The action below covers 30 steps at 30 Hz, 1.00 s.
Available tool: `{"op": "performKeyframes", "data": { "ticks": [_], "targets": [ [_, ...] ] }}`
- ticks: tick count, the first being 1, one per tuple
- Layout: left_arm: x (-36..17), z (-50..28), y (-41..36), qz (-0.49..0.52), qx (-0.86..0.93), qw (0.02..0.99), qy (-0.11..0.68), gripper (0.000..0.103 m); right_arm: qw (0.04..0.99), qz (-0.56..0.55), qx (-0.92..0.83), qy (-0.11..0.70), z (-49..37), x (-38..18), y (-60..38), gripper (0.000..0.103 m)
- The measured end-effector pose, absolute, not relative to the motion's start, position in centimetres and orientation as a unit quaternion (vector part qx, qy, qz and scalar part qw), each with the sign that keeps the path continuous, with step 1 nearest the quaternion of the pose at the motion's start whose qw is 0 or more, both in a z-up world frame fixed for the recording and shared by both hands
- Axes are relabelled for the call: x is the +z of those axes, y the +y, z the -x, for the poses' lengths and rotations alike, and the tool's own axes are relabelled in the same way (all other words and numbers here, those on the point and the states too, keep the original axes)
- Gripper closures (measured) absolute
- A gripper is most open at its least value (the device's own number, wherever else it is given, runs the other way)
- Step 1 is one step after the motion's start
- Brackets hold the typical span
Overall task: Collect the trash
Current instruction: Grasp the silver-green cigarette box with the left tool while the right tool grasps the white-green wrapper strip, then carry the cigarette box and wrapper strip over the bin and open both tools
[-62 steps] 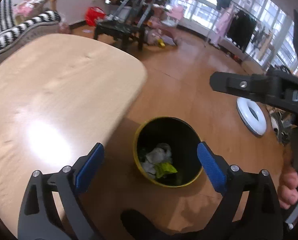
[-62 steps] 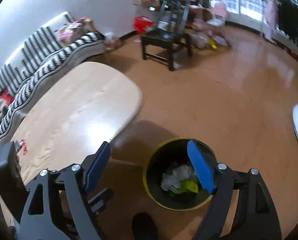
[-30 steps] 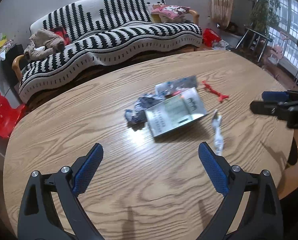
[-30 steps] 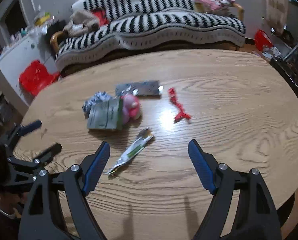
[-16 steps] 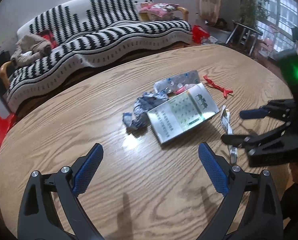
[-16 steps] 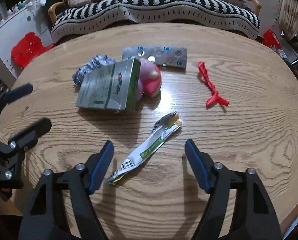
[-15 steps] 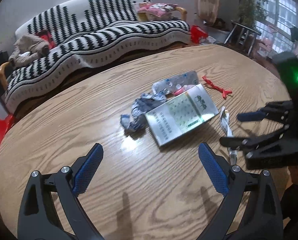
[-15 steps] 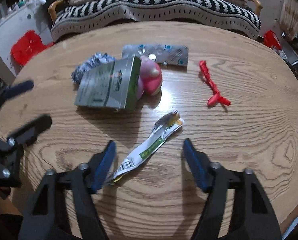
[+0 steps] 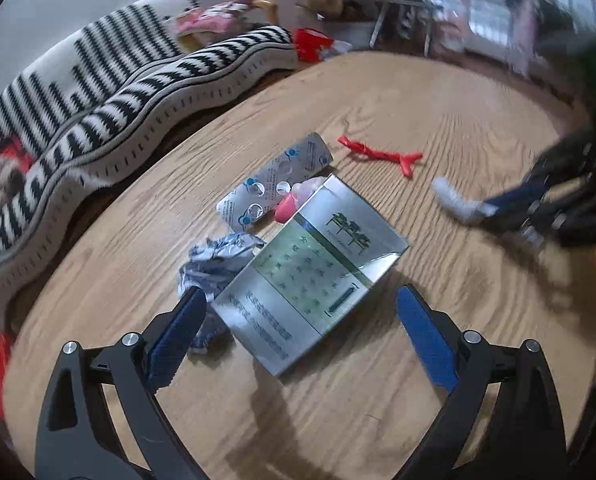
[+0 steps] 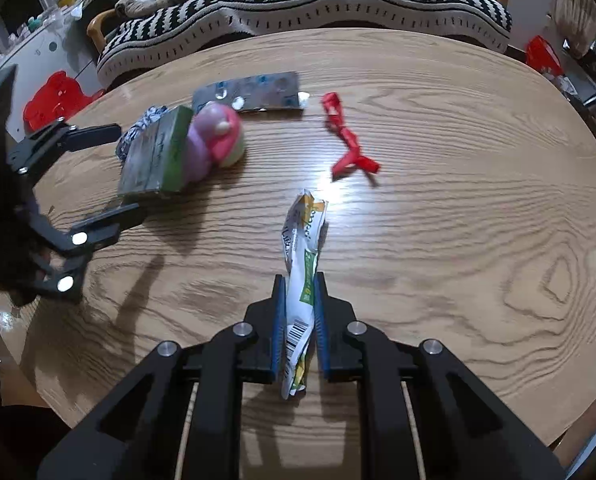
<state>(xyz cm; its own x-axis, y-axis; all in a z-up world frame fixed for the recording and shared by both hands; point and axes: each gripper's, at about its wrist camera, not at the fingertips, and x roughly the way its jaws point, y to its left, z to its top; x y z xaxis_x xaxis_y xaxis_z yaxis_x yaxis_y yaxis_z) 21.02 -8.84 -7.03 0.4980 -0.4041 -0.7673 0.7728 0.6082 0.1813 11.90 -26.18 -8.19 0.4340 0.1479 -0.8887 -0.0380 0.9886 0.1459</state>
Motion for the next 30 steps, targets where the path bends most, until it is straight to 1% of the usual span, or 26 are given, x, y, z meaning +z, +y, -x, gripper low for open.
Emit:
{"op": "performKeyframes", "data": {
  "ticks": [5,10,11,12,13,19,26,30],
  "targets": [
    [-8.0,-22.3,-10.3,-0.297,-0.348,0.819,0.346,0.010,0.846,-0.061,0.057,0.527,-11.0,-7.8,-28.0,0.088],
    [-8.2,-22.9,-11.1,-0.287,-0.337,0.826,0.350,0.010,0.847,-0.071,0.058,0.524,-10.3,-7.3,-29.4,0.088],
    [-8.1,-22.9,-11.2,-0.278,-0.341,0.824,0.356,0.016,0.847,-0.075,0.058,0.523,-10.1,-7.2,-29.7,0.088],
    [-8.1,-22.8,-11.3,-0.271,-0.348,0.821,0.362,0.024,0.847,-0.078,0.059,0.522,-10.3,-7.1,-29.5,0.088],
    [-8.1,-22.7,-11.3,-0.270,-0.348,0.820,0.366,0.039,0.848,-0.080,0.059,0.521,-10.2,-6.9,-29.7,0.088],
    [-6.9,-20.1,-10.7,-0.252,-0.318,0.834,0.375,0.043,0.853,-0.095,0.074,0.507,-9.4,-5.5,-29.8,0.088],
    [-3.5,-15.9,-9.1,-0.216,-0.307,0.850,0.370,0.043,0.857,-0.100,0.086,0.498,-8.2,-4.2,-29.6,0.088],
    [-2.6,-13.9,-8.8,-0.207,-0.296,0.853,0.377,0.043,0.860,-0.101,0.085,0.494,-8.0,-3.9,-29.4,0.088]
  ]
}}
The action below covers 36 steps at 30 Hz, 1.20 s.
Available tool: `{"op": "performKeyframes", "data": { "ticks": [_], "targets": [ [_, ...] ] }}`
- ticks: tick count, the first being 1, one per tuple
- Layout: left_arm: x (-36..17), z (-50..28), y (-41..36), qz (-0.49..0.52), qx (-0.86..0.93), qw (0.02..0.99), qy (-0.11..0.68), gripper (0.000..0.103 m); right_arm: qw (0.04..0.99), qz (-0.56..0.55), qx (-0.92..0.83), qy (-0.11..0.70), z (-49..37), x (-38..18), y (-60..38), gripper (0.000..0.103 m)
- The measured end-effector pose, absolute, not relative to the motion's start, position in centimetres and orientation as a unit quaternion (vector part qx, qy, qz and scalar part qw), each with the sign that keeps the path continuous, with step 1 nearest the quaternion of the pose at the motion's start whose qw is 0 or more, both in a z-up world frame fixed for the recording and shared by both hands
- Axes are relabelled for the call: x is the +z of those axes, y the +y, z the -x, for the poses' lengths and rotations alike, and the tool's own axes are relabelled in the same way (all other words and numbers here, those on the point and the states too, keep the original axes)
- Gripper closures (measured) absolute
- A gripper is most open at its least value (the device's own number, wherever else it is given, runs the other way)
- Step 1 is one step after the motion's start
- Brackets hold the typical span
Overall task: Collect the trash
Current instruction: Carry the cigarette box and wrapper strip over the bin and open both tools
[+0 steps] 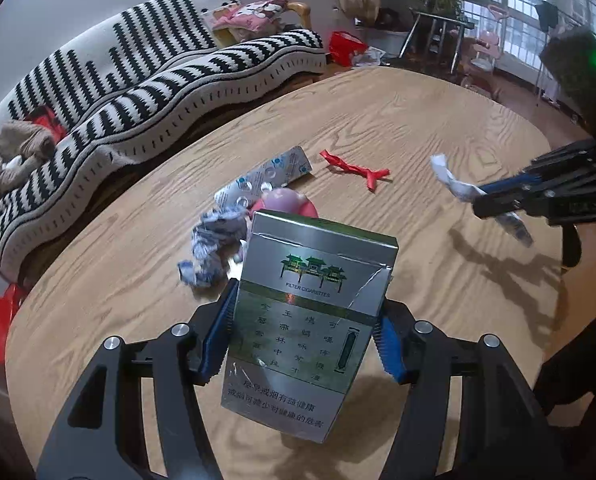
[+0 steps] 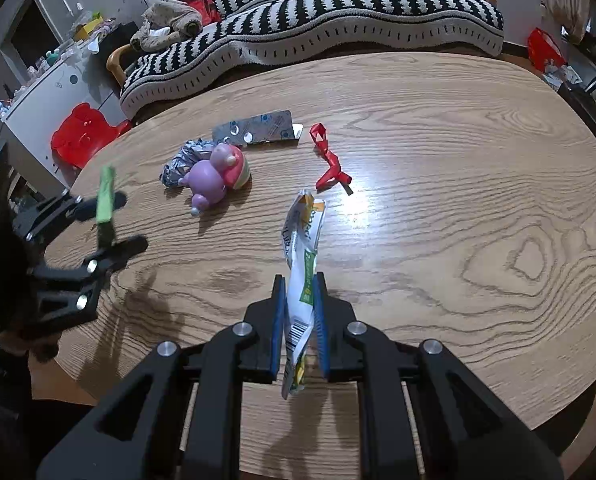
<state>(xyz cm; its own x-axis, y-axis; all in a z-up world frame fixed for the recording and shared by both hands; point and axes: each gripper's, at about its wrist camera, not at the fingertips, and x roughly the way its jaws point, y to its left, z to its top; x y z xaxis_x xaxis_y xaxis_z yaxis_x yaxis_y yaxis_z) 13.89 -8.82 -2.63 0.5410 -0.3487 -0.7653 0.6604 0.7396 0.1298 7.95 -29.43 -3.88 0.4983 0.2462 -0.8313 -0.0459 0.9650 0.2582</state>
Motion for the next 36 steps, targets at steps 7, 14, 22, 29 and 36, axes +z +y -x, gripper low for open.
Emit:
{"op": "performKeyframes", "data": {
  "ticks": [7,14,22,29,36],
  "targets": [
    [-2.3,-11.6,-8.3,-0.179,-0.273,0.858,0.395,0.043,0.861,-0.101,0.084,0.491,-7.4,-3.6,-29.5,0.088],
    [-2.6,-11.3,-9.5,-0.170,-0.252,0.861,0.408,0.043,0.867,-0.095,0.075,0.483,-6.4,-3.0,-30.4,0.088],
    [-1.0,-9.6,-16.5,-0.163,-0.288,0.858,0.393,0.043,0.879,-0.104,0.041,0.463,-4.0,-1.9,-35.1,0.088],
    [-0.7,-7.7,-25.2,-0.163,-0.342,0.841,0.386,0.043,0.886,-0.139,-0.014,0.443,-0.3,-1.3,-42.6,0.088],
    [-1.3,-3.4,-35.2,-0.162,-0.422,0.807,0.380,0.043,0.880,-0.195,-0.101,0.422,6.0,-1.8,-52.6,0.088]
  ]
}}
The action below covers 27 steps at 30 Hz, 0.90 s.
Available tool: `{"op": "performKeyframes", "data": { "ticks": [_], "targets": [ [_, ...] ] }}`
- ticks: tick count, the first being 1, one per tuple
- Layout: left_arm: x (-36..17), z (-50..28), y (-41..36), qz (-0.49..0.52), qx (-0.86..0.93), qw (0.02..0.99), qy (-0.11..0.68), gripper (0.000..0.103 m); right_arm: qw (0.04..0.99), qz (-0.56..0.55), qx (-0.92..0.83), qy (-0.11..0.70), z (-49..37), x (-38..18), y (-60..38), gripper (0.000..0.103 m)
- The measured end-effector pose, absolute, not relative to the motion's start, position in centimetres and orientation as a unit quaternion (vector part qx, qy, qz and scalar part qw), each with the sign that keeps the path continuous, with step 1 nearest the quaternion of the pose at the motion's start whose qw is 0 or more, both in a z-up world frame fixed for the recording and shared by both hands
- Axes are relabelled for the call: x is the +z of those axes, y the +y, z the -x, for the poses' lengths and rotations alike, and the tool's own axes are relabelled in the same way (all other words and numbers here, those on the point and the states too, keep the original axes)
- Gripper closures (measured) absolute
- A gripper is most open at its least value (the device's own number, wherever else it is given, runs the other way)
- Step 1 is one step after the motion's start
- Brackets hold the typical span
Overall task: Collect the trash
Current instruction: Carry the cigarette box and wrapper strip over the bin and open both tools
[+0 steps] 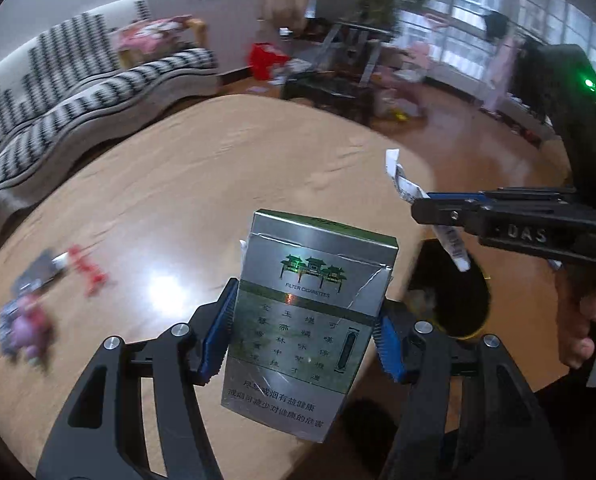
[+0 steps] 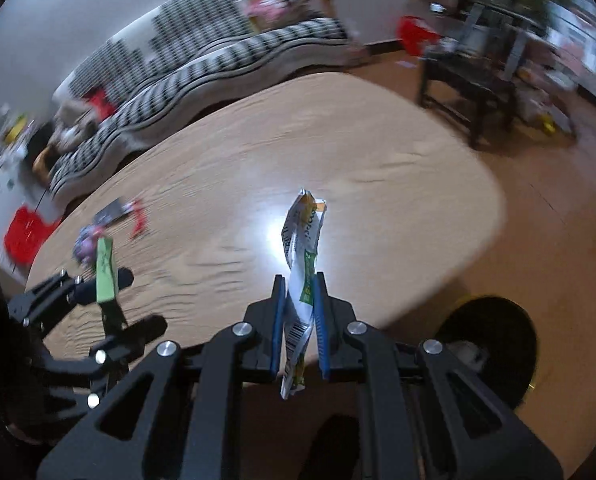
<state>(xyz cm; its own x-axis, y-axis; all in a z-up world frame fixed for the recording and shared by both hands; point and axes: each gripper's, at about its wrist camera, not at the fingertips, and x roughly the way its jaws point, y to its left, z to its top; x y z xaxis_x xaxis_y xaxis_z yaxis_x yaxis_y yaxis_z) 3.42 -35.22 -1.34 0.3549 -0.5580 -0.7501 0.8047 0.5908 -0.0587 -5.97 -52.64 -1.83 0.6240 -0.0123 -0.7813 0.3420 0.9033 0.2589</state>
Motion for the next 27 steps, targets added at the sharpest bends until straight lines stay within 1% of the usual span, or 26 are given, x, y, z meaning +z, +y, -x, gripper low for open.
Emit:
{"op": "performKeyframes", "data": {
  "ticks": [5,10,14,19,27],
  "targets": [
    [-3.5,-0.8,-42.0,-0.154,-0.468,0.772,0.401,0.043,0.863,-0.241,-0.165,0.412,11.1,-3.2,-59.4,0.088],
    [-7.0,2.3,-49.0,-0.174,-0.504,0.733,0.422,0.043,0.836,-0.277,-0.223,0.418,15.6,-5.7,-64.8,0.088],
    [-9.6,3.7,-52.2,-0.187,-0.516,0.713,0.436,0.043,0.814,-0.294,-0.254,0.432,17.6,-7.7,-67.5,0.088],
    [-11.3,4.0,-54.1,-0.180,-0.520,0.700,0.455,0.043,0.804,-0.300,-0.267,0.438,19.1,-8.6,-68.9,0.088],
    [-11.6,4.2,-55.8,-0.171,-0.525,0.702,0.451,0.043,0.800,-0.299,-0.275,0.442,19.4,-8.9,-69.1,0.088]
  ]
}}
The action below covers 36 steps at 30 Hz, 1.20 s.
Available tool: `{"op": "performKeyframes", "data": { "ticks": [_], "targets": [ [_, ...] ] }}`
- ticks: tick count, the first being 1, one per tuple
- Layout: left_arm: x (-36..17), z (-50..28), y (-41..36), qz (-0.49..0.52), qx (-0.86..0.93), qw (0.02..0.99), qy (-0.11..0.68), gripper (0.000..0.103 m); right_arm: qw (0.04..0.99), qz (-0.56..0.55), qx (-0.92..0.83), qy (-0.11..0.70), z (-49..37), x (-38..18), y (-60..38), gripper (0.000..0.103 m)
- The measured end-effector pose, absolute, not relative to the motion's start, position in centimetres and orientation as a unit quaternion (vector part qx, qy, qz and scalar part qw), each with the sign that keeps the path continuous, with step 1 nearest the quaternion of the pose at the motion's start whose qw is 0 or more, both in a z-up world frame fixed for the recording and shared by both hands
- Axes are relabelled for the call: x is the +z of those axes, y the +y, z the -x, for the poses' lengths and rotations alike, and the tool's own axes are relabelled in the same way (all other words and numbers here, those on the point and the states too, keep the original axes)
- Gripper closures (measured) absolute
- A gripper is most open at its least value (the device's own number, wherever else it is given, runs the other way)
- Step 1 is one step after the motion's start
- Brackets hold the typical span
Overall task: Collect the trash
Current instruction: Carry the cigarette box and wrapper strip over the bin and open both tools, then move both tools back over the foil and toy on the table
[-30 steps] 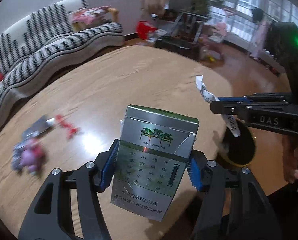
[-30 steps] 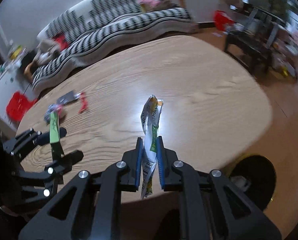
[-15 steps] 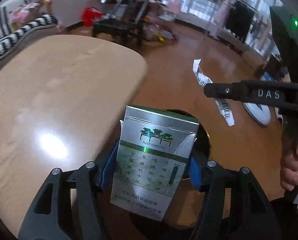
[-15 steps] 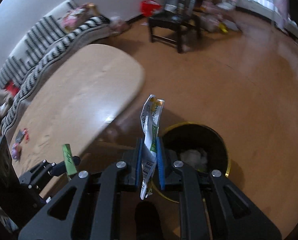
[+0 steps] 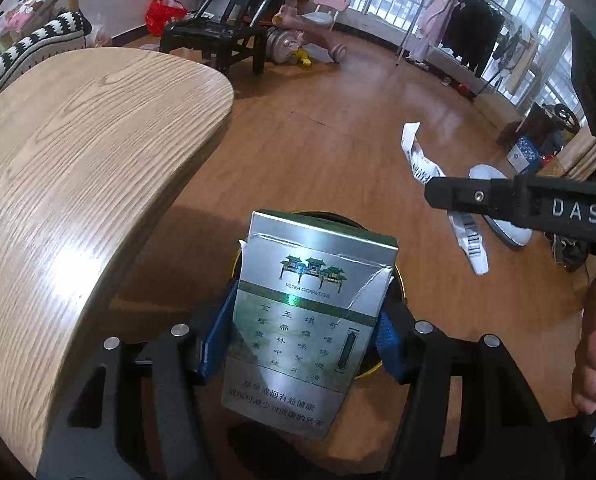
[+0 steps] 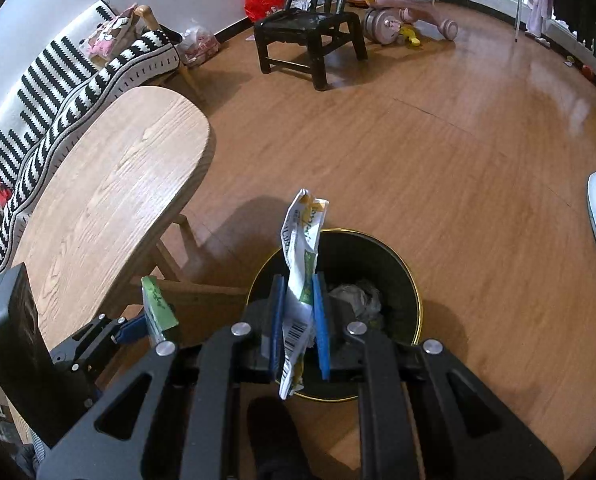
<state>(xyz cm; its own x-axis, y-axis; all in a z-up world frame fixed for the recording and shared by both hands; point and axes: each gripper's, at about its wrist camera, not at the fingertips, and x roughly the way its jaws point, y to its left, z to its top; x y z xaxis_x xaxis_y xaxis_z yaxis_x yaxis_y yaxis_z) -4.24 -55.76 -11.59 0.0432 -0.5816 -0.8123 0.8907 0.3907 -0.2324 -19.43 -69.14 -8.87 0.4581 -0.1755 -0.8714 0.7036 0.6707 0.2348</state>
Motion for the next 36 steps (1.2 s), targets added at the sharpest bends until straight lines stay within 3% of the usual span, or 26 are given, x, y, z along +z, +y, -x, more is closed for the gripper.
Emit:
{"op": "performKeyframes", "data": {
  "ticks": [3,6,8,9,10,12,21,25,36],
  "targets": [
    [-11.8,4.1,-56.0,-0.165,-0.527,0.700,0.452,0.042,0.797,-0.296,-0.283,0.443,19.4,-8.9,-69.2,0.088],
    [-12.0,3.9,-56.4,-0.158,-0.527,0.700,0.456,0.023,0.789,-0.294,-0.300,0.449,19.4,-9.1,-69.4,0.088],
    [-12.0,3.8,-56.5,-0.152,-0.526,0.704,0.453,0.019,0.786,-0.297,-0.301,0.451,19.6,-9.4,-69.5,0.087],
    [-12.0,3.8,-56.5,-0.152,-0.525,0.703,0.454,0.019,0.784,-0.297,-0.302,0.453,19.5,-9.5,-69.6,0.079],
    [-12.0,3.8,-56.6,-0.152,-0.524,0.703,0.456,0.019,0.784,-0.296,-0.305,0.452,19.5,-9.4,-69.6,0.061],
    [-11.9,3.7,-56.5,-0.152,-0.523,0.704,0.456,0.018,0.788,-0.287,-0.313,0.446,19.8,-9.1,-69.3,0.037],
    [-9.4,3.6,-54.0,-0.152,-0.521,0.718,0.435,0.014,0.806,-0.283,-0.307,0.420,19.4,-7.1,-68.4,0.037],
    [-7.0,2.6,-50.8,-0.153,-0.505,0.735,0.425,0.011,0.826,-0.260,-0.293,0.406,17.6,-5.2,-66.2,0.027],
    [-1.3,-4.5,-32.9,-0.137,-0.371,0.836,0.381,0.007,0.879,-0.187,-0.164,0.406,6.8,-1.4,-53.8,0.022]
  ]
}}
